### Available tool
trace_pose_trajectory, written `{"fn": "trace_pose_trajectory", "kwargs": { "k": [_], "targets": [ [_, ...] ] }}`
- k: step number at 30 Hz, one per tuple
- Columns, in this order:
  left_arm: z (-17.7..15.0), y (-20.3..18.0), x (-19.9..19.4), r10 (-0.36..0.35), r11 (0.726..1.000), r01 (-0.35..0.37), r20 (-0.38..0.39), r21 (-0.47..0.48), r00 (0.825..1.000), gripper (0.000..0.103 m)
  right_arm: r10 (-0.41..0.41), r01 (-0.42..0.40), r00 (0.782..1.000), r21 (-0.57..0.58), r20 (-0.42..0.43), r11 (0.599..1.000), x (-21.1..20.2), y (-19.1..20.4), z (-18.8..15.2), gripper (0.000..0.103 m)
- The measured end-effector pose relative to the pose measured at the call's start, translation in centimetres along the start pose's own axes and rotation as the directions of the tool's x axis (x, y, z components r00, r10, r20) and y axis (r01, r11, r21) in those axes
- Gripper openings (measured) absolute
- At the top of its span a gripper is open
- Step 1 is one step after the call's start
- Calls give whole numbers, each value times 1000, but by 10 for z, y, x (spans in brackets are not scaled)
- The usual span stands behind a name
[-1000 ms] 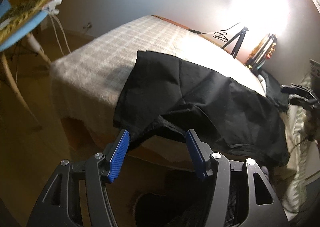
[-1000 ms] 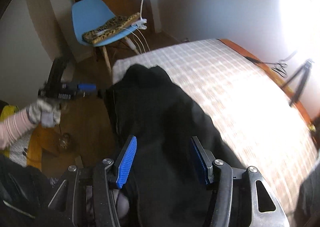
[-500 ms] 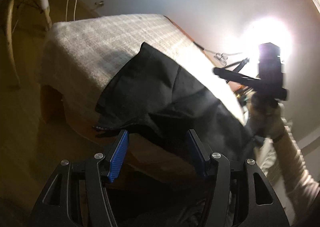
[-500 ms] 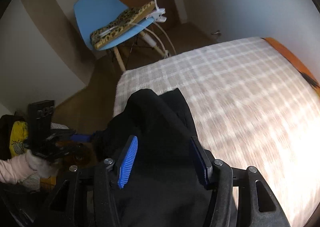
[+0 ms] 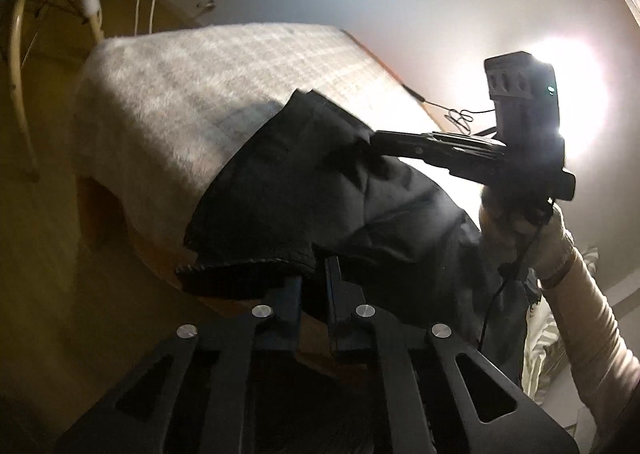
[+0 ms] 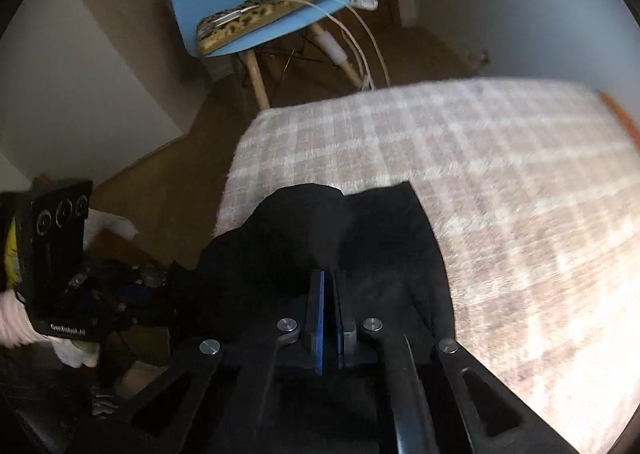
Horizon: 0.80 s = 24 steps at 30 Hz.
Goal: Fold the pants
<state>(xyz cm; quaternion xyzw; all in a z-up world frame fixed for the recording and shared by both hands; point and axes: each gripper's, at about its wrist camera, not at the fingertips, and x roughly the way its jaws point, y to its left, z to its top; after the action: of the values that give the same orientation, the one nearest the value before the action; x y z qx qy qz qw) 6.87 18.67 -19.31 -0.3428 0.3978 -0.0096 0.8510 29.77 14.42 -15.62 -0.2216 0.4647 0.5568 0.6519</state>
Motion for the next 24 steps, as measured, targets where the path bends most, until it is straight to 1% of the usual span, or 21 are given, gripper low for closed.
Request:
{"fn": "trace_pose_trajectory", "kwargs": {
  "k": [2,4,6,7,8,9,10,11,13,15,16,18,19,20,21,23,24],
  "targets": [
    [1,-5,-6,2,999,-3,26,33,1000,6,-2,3,999,-19,39,1000,-13,9,-1,0],
    [1,-11,-10,2,998,-6,48,70,999,6,-32,34,996,-23,82,999,-29,13,-1,0],
    [0,-13,-11,11,996,-15,52,91,999,6,-13,15,995,-13,100,1000,-41,12,-1,0],
    [-1,-11,-10,11,996,-15,45,91,999,6,3,-2,995,-12,95,1000,-43,10,-1,0],
    [-1,-9,-9,12,996,-16,40,87,999,6,3,-2,997,-18,79,1000,-42,9,0,2],
    [-3,-7,-6,13,996,-16,34,82,999,6,-15,16,998,-20,53,1000,-37,7,1,10],
    [-2,-3,-4,15,997,-16,26,73,1000,6,-22,22,999,-13,31,1000,-32,3,2,38],
    [-4,-1,-3,16,998,-18,21,67,1000,6,-19,19,1000,-4,16,1000,-26,0,1,49],
    [-8,4,-2,14,998,-15,13,58,1000,6,-21,21,1000,-8,-23,1000,-12,-4,1,49],
    [-12,7,-2,18,998,-19,9,62,1000,6,-69,68,996,-22,-50,997,-1,-8,0,48],
    [-13,8,-2,19,998,-19,5,60,1000,6,-93,92,994,-16,-59,996,4,-14,1,50],
    [-17,11,-3,15,999,-15,0,45,1000,6,-84,85,996,29,-42,996,5,-25,2,56],
    [-19,13,-5,13,999,-13,-1,38,1000,6,-83,85,996,58,-26,995,4,-31,3,63],
    [-21,14,-7,9,999,-9,1,32,1000,6,-104,104,995,90,-10,990,4,-39,5,68],
    [-23,14,-9,10,1000,-10,3,28,1000,6,-122,122,993,107,-7,987,6,-44,7,69],
    [-28,14,-16,0,1000,0,13,14,1000,6,-104,107,994,145,-26,984,13,-55,10,68],
    [-30,15,-20,-12,1000,12,23,-3,1000,8,-72,76,997,160,-33,984,16,-57,9,63]
  ]
}}
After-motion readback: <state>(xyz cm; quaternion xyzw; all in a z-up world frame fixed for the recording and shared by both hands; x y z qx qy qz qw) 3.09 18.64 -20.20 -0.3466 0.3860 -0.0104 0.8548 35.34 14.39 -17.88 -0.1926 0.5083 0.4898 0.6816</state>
